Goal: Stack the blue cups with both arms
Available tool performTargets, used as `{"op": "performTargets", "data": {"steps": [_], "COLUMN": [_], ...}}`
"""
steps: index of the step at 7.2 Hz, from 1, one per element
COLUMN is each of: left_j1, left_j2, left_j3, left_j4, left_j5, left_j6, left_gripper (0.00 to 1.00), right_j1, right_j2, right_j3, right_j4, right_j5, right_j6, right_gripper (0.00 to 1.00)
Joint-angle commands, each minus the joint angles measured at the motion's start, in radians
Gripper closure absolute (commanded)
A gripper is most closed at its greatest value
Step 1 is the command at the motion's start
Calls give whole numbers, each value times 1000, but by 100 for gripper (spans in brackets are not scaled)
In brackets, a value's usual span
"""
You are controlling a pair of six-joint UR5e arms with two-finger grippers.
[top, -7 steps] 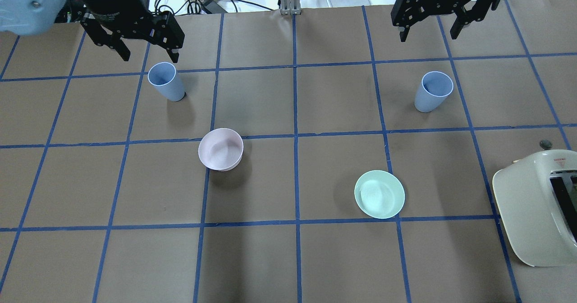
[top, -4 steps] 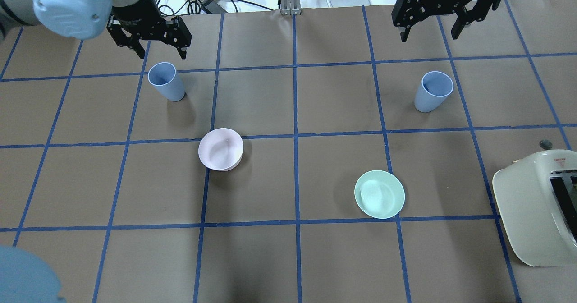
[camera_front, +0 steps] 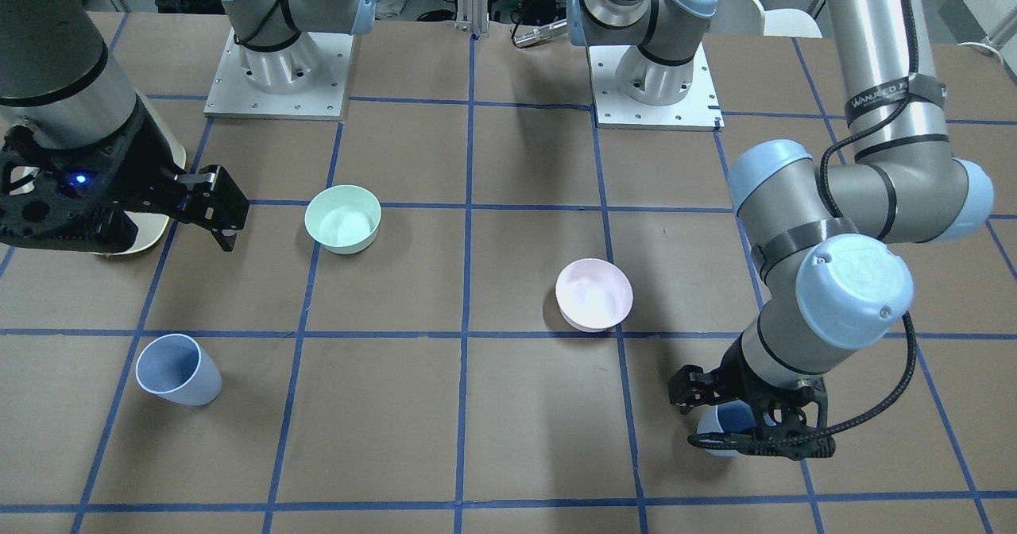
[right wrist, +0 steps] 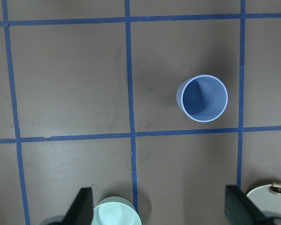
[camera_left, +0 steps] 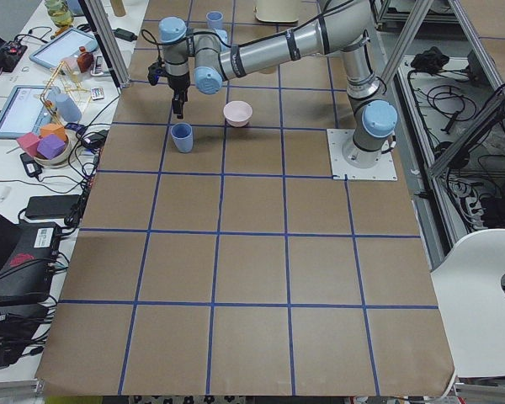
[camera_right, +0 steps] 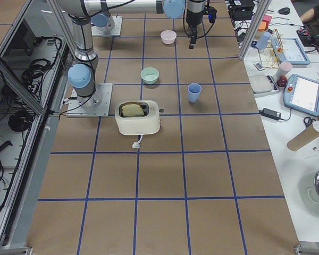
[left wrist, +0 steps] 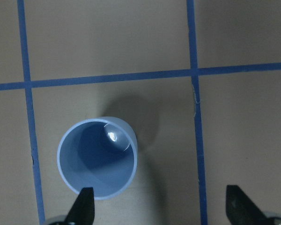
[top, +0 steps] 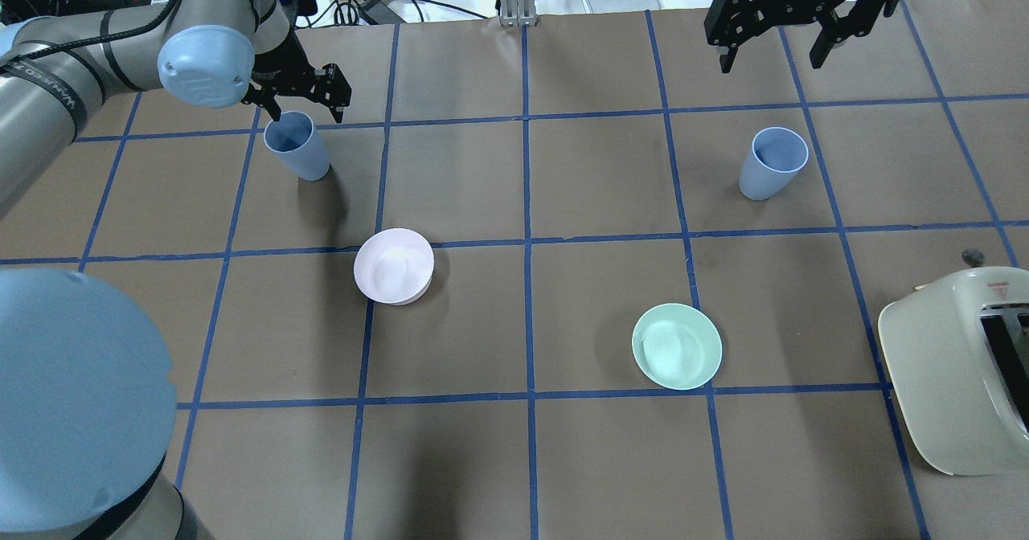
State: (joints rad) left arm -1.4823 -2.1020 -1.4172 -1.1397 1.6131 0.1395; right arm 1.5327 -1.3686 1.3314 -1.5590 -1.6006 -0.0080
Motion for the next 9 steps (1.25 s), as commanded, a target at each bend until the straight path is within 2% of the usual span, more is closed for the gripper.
{"op": "performTargets", "data": {"steps": [1,2,3,5,6,7,8,9], "left_j1": [7,7,7,-16,-50,-126,-201,-298], "left_j2": [-44,-73,-82,-52,-27,0,-3,-19], "left_j3": [0,-2,1,12,17,41,94,124], "left_j4": [20,61,84,71,51,-6,-85,-109], "left_j5": [2,7,7,7,5,-4,2,-4], "left_j6": [2,3,3,-12,-40,-123,-261,-355], "left_gripper": [67,90,100,100,100,100,100,100], "right_j1": [-22,-43,-87,-170,-190,-198,-212,-218], "right_j2": [0,3,8,78,112,168,208,230], "right_j3": [-1,-6,-6,2,2,2,3,17], "right_j4": [-3,-7,-12,-36,-115,-154,-173,-182], "right_j5": [-5,-1,1,5,10,11,14,14], "right_j6": [-12,-13,-16,-82,-116,-118,-130,-133], "right_gripper": [0,0,0,0,0,0,0,0]}}
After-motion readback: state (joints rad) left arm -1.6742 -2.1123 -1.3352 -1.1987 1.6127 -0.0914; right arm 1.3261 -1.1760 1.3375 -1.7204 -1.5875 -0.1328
